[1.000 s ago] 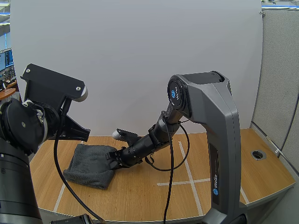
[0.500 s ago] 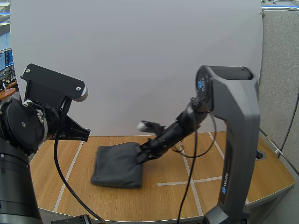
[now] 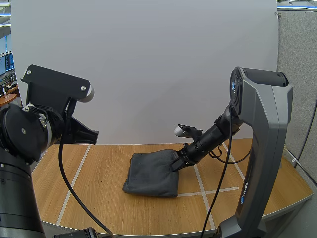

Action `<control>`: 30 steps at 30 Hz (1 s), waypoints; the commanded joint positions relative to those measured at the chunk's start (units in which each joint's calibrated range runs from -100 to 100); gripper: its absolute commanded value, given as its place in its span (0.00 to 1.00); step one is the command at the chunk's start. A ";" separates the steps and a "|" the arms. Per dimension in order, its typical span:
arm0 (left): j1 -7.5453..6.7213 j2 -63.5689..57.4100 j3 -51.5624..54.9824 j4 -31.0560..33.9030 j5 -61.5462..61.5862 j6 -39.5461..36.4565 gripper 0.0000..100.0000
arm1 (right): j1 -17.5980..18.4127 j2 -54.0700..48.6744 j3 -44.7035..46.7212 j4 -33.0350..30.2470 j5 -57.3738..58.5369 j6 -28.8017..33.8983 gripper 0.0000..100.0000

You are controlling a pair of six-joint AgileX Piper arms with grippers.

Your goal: Fold the towel

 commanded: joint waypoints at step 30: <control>0.03 -0.29 -0.38 -1.11 -3.21 -0.71 0.00 | 0.49 -39.24 1.67 -9.13 3.78 17.96 0.00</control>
